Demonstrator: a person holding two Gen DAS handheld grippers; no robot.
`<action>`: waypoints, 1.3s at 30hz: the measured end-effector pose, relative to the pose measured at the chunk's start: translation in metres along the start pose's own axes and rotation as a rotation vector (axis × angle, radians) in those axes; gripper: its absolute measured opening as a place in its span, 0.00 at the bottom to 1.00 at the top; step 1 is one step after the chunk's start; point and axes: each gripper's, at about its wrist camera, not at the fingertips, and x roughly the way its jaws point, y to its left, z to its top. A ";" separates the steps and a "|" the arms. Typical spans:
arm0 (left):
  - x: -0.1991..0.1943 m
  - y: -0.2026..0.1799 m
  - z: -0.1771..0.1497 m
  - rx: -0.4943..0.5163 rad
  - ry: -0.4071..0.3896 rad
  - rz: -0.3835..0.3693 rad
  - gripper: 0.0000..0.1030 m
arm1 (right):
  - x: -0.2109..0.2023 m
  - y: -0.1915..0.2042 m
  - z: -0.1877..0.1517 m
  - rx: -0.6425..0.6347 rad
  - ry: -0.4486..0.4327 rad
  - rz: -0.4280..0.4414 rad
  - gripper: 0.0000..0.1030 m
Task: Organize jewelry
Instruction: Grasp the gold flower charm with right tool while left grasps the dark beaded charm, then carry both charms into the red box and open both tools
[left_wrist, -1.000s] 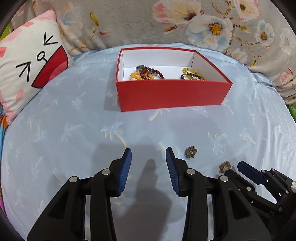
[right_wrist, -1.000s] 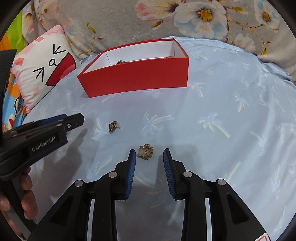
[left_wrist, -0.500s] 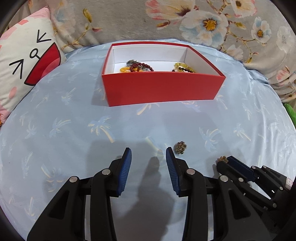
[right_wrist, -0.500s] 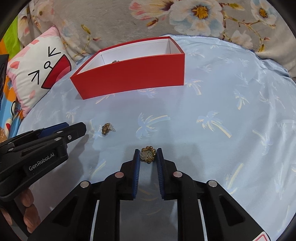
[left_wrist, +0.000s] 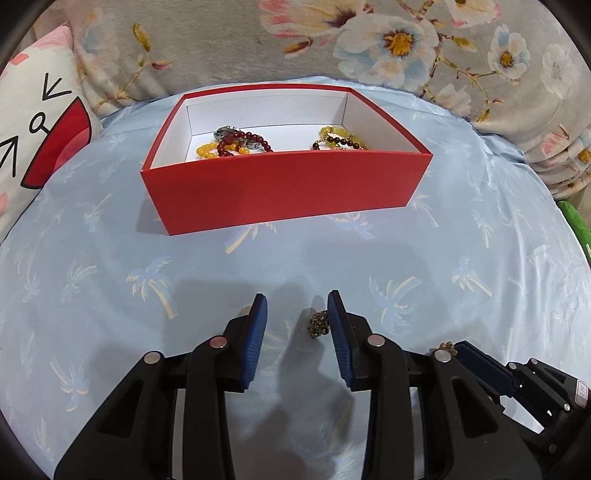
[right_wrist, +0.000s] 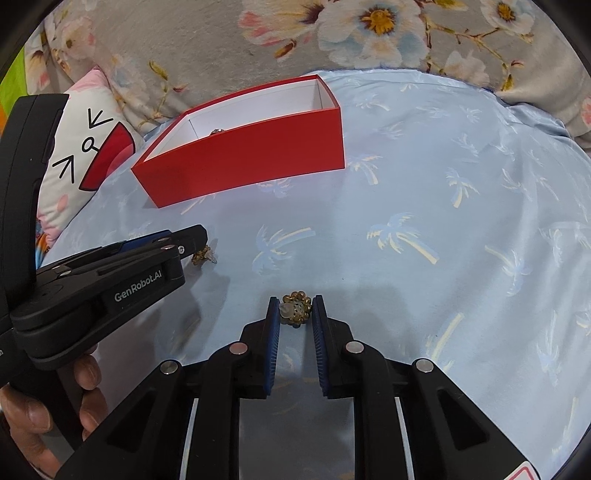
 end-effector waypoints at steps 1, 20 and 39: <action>0.000 0.000 0.000 0.003 -0.001 -0.003 0.30 | 0.000 0.000 0.000 0.001 0.001 -0.001 0.16; 0.005 -0.001 -0.012 0.004 0.010 -0.064 0.30 | -0.001 -0.006 0.000 0.014 -0.003 0.008 0.16; -0.014 0.006 -0.005 -0.015 -0.015 -0.043 0.16 | -0.006 0.001 0.006 0.001 -0.003 0.026 0.16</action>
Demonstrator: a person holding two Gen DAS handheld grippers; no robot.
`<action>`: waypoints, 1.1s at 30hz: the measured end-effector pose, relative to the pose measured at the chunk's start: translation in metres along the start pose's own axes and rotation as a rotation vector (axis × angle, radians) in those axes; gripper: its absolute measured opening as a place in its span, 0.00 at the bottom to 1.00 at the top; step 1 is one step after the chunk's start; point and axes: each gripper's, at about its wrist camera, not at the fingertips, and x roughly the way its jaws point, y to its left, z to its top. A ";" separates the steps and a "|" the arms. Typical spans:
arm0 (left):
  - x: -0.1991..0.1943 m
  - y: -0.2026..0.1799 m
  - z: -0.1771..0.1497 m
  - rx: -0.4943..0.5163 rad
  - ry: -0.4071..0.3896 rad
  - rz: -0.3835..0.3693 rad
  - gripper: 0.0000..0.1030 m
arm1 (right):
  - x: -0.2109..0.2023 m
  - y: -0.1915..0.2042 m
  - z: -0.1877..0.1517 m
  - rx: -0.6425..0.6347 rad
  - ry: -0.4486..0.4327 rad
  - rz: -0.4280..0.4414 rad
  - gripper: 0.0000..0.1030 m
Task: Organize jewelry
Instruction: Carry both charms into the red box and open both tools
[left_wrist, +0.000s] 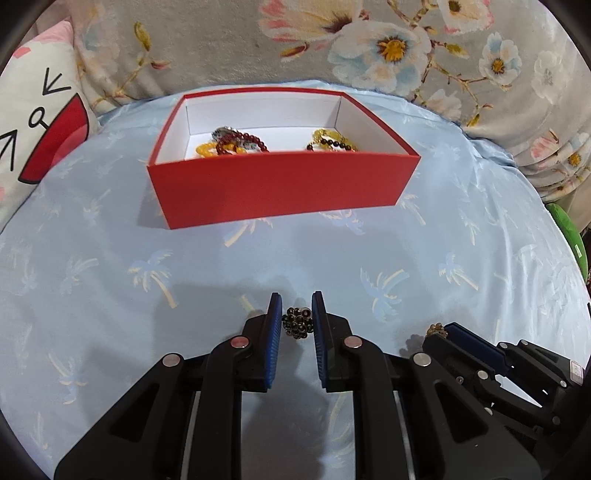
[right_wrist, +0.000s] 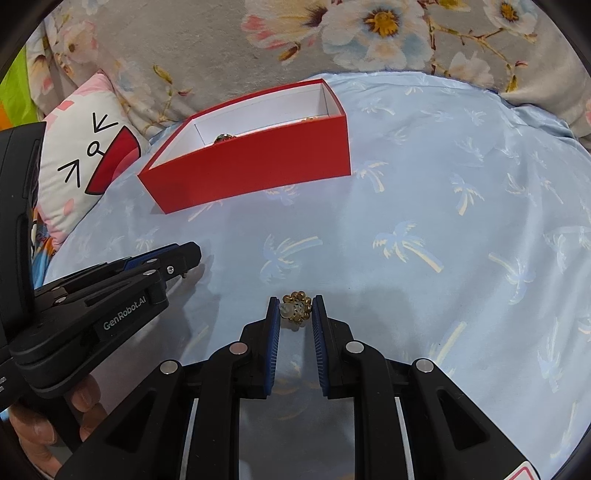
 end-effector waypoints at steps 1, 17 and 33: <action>-0.003 0.000 0.002 -0.002 -0.003 0.005 0.16 | -0.001 0.002 0.002 -0.002 -0.004 -0.001 0.16; -0.028 0.007 0.034 0.004 -0.052 0.075 0.16 | -0.017 0.029 0.042 -0.057 -0.076 0.026 0.16; -0.033 0.018 0.086 0.014 -0.121 0.104 0.16 | -0.015 0.047 0.100 -0.105 -0.143 0.025 0.16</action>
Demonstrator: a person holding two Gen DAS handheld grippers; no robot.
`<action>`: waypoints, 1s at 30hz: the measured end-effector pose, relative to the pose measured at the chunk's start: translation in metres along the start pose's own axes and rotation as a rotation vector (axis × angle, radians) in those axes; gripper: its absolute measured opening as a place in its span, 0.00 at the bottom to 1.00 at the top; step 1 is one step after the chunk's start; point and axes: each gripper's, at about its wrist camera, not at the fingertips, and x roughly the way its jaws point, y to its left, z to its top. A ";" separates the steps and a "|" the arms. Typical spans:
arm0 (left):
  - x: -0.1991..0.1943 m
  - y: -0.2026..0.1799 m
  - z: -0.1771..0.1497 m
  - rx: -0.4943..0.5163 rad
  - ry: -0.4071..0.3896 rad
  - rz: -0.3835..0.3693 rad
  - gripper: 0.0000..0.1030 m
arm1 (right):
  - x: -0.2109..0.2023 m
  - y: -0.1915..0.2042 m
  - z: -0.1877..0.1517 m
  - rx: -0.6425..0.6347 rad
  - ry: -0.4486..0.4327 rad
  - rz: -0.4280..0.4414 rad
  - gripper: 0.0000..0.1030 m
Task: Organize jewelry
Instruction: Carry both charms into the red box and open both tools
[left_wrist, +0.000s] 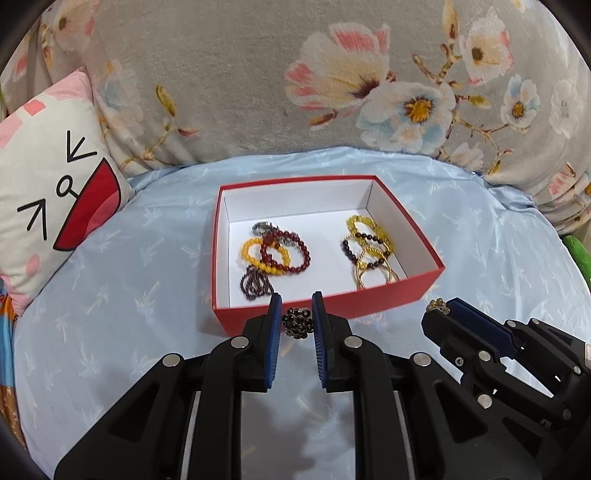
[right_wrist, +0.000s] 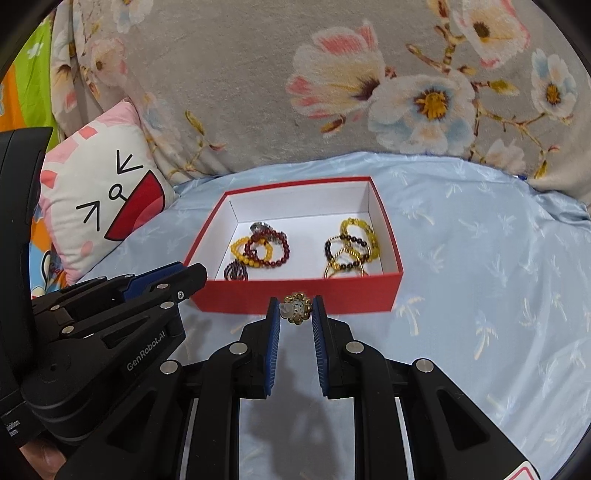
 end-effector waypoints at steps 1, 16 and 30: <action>0.001 0.001 0.004 0.000 -0.005 0.001 0.16 | 0.001 0.000 0.003 -0.003 -0.004 -0.002 0.16; 0.030 0.012 0.053 0.013 -0.041 0.037 0.16 | 0.037 -0.001 0.058 -0.023 -0.044 -0.019 0.16; 0.061 0.015 0.079 0.018 -0.050 0.055 0.16 | 0.074 -0.005 0.080 -0.026 -0.037 -0.029 0.16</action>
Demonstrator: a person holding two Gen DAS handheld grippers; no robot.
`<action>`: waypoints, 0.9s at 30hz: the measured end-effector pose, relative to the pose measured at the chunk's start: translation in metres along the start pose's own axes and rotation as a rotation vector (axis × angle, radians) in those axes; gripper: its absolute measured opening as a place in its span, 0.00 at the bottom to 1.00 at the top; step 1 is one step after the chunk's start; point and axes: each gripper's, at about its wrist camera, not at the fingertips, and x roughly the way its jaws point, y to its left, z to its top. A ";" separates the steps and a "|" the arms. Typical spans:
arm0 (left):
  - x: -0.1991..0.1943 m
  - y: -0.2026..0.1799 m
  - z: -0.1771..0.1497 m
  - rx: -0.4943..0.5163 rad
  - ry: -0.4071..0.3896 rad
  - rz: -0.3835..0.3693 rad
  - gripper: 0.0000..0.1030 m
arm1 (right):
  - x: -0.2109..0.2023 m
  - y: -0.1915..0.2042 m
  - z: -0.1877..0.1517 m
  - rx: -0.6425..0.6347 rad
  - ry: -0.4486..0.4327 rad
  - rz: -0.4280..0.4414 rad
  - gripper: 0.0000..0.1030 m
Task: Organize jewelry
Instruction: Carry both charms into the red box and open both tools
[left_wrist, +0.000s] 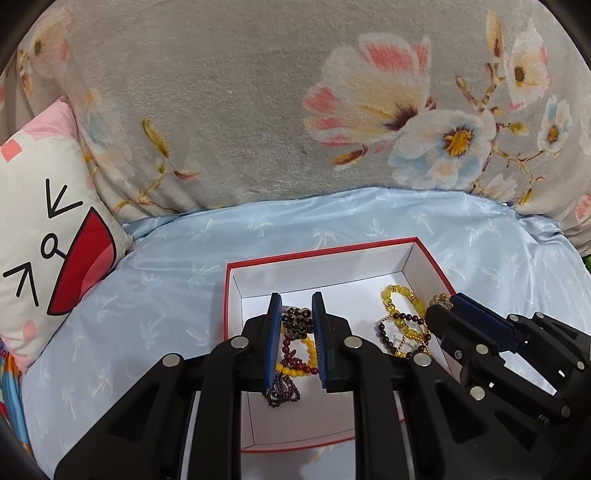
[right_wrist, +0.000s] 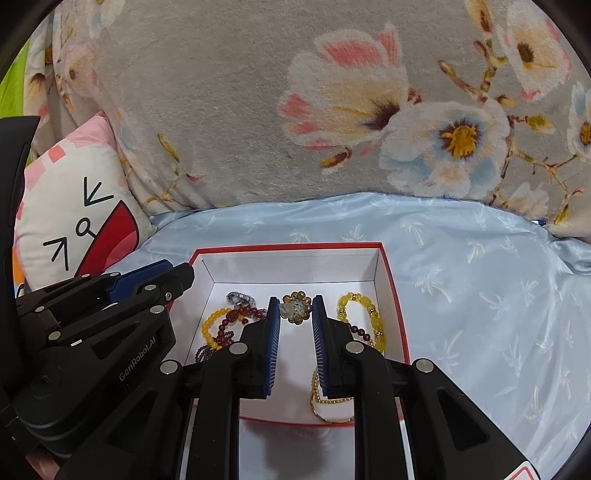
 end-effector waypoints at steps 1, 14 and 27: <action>0.002 0.000 0.001 0.001 0.001 0.002 0.16 | 0.002 -0.001 0.000 0.001 0.001 -0.001 0.16; 0.029 -0.003 0.003 -0.001 0.026 0.015 0.16 | 0.029 -0.009 0.003 -0.002 0.023 -0.018 0.16; 0.048 -0.005 0.002 0.000 0.044 0.021 0.16 | 0.046 -0.014 0.001 0.007 0.041 -0.027 0.16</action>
